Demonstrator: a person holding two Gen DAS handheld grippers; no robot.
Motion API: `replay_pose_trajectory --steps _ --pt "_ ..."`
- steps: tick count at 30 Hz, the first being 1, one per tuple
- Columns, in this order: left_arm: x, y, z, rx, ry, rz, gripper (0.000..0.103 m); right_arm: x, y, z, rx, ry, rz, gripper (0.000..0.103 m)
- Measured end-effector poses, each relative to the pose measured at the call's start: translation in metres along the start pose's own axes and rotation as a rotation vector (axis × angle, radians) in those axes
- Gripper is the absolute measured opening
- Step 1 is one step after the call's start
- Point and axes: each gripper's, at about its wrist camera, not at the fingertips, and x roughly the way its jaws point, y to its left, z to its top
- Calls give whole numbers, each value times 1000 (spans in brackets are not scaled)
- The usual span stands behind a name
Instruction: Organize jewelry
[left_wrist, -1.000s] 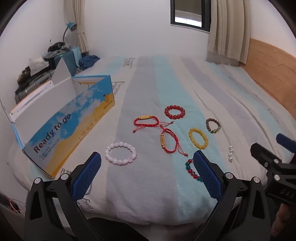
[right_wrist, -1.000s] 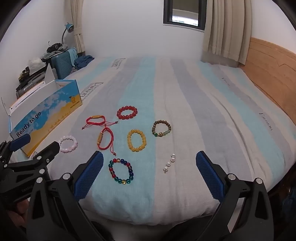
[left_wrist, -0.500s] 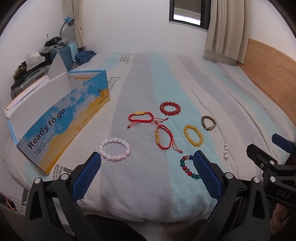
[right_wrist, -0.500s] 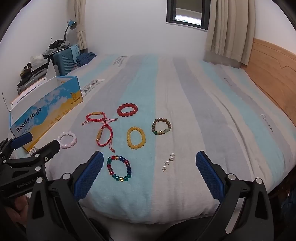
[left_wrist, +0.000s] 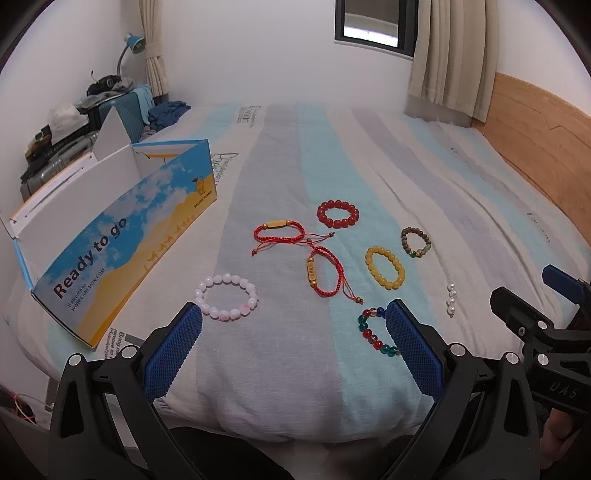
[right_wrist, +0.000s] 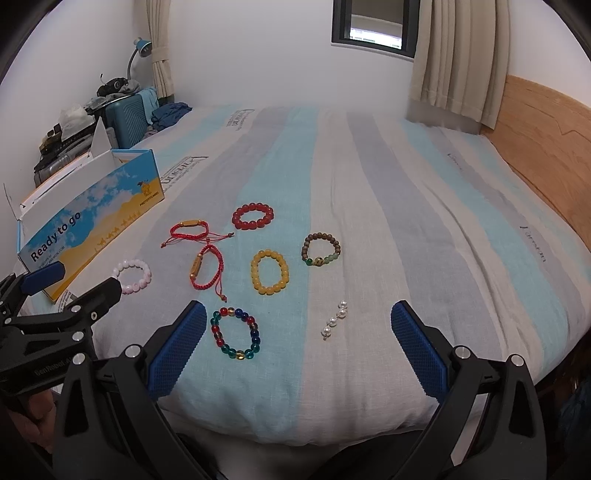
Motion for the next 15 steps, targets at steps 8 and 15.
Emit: replay_pose_trajectory --steps 8,15 --pt "1 2 -1 4 3 10 97 -1 4 -1 6 1 13 96" --pt "-1 7 -4 6 7 -4 97 -1 9 -3 5 2 26 96"
